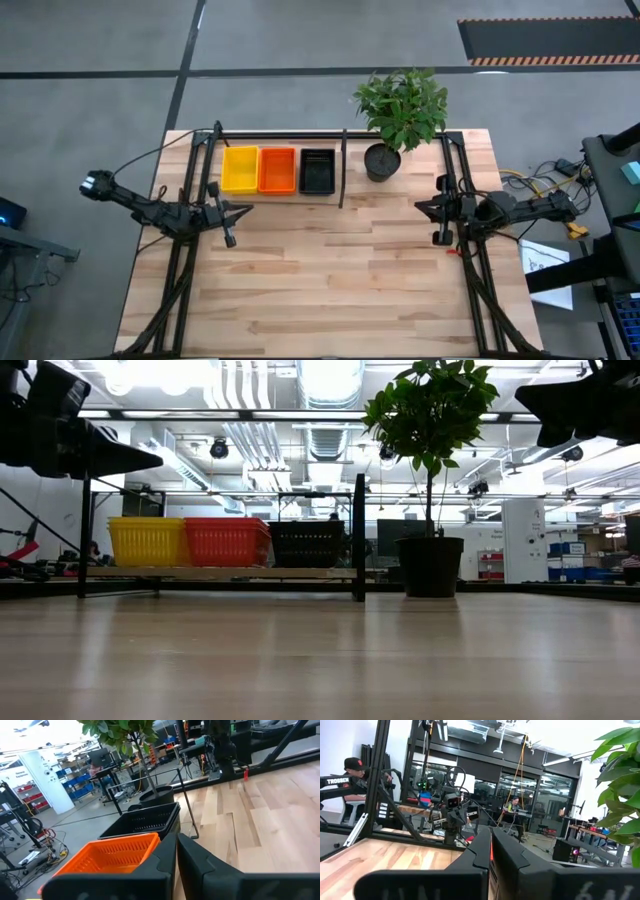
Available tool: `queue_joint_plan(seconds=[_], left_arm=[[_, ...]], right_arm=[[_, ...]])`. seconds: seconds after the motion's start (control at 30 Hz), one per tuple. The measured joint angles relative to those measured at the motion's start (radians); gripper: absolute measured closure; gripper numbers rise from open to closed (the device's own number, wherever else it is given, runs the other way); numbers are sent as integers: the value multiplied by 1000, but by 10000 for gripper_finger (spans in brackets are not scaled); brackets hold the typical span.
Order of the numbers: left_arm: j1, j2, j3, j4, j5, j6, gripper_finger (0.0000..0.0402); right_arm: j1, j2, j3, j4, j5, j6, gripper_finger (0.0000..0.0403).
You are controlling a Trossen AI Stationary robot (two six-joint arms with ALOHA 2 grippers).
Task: Stack baskets on shelf by color
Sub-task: Return to Home Position
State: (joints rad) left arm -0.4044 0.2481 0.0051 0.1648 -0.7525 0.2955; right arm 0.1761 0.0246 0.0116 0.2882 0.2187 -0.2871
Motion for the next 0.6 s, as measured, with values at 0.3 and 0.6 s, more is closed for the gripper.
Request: queue_joint_plan(seconds=[0.3,0.6], left_arm=[[0,13,0,-1,0,0,402],[0,30,0,0,0,0,402]], right_arm=[[0,0,0,0,0,0,394],[0,0,-1,0,0,0,394]])
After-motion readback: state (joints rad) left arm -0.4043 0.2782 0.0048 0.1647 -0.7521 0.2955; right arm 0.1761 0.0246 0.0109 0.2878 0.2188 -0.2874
